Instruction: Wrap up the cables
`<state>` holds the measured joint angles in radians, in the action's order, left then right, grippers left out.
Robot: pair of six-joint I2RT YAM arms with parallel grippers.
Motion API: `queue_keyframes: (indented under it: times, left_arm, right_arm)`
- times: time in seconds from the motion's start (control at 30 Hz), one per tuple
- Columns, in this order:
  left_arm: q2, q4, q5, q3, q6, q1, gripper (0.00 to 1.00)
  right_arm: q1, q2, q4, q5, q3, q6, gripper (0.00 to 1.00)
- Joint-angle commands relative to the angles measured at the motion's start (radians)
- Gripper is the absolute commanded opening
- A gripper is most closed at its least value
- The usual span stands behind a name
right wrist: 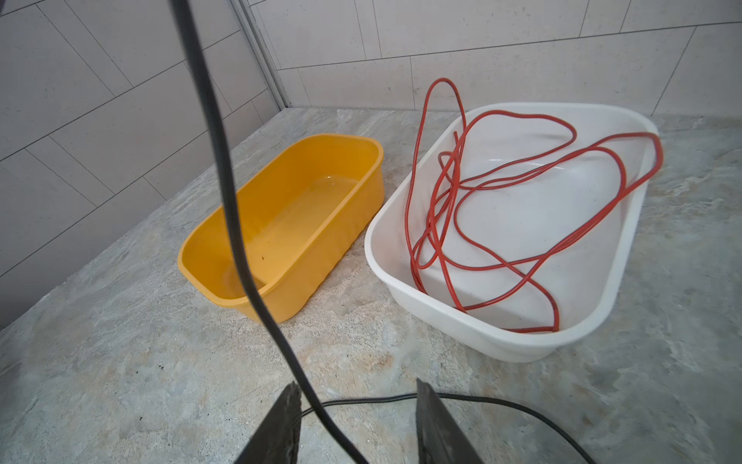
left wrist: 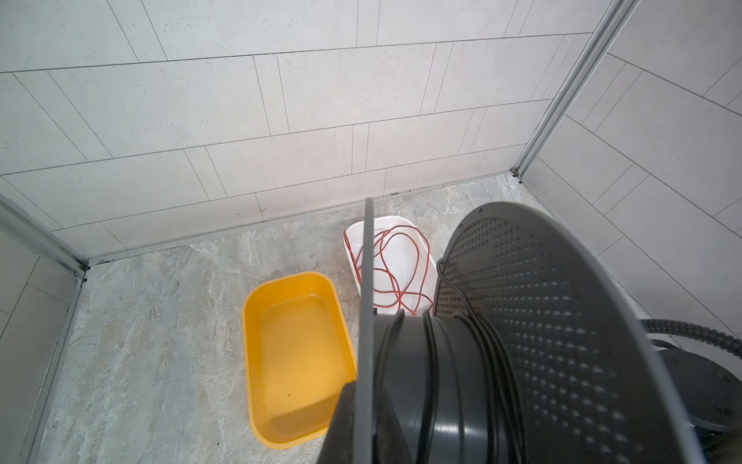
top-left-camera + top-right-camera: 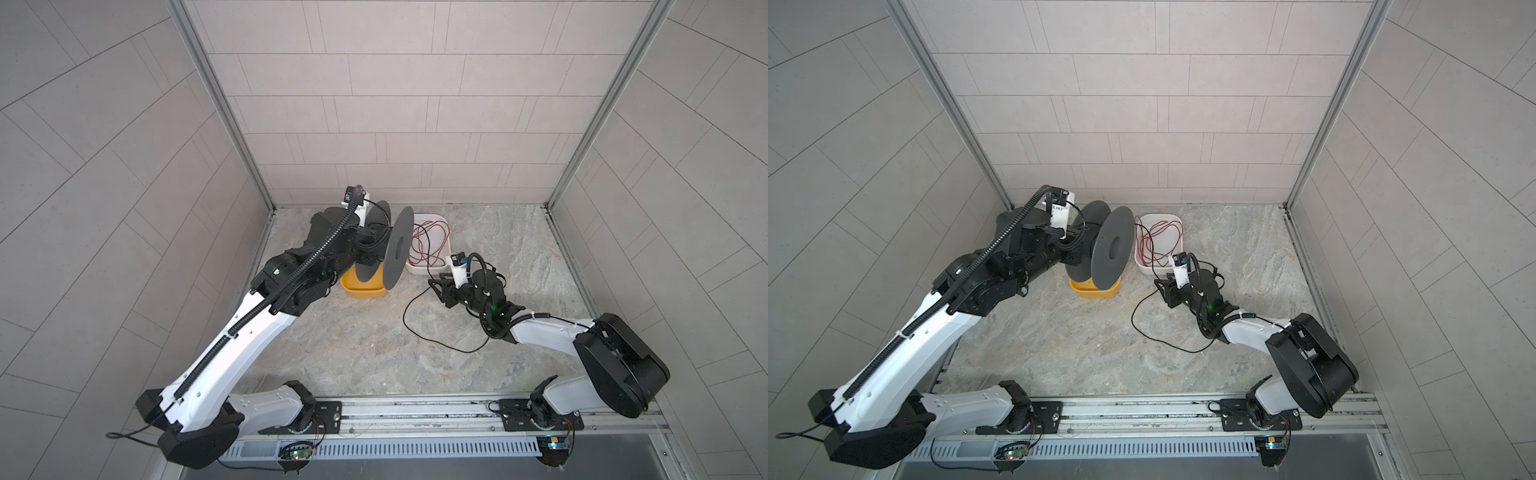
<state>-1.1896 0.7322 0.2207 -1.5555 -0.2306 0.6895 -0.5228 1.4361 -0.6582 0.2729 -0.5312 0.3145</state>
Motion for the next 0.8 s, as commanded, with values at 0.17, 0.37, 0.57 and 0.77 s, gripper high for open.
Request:
queue_keyframes:
  times: [0.17, 0.37, 0.57, 0.77]
  left_arm:
    - [0.017, -0.037, -0.018, -0.057, -0.005, -0.020, 0.00]
    - [0.014, -0.033, -0.033, -0.064, -0.009, -0.040, 0.00]
    - [0.016, -0.063, -0.069, -0.048, -0.054, -0.062, 0.00]
    - [0.012, -0.096, -0.073, -0.024, -0.113, -0.086, 0.00]
  right_arm:
    - [-0.004, 0.062, -0.001, -0.018, -0.048, -0.044, 0.41]
    - [-0.004, 0.075, -0.024, -0.022, -0.031, -0.039, 0.28]
    - [-0.007, 0.095, -0.039, -0.020, -0.020, -0.004, 0.09]
    - [-0.042, 0.092, -0.042, -0.041, -0.019, 0.015, 0.02]
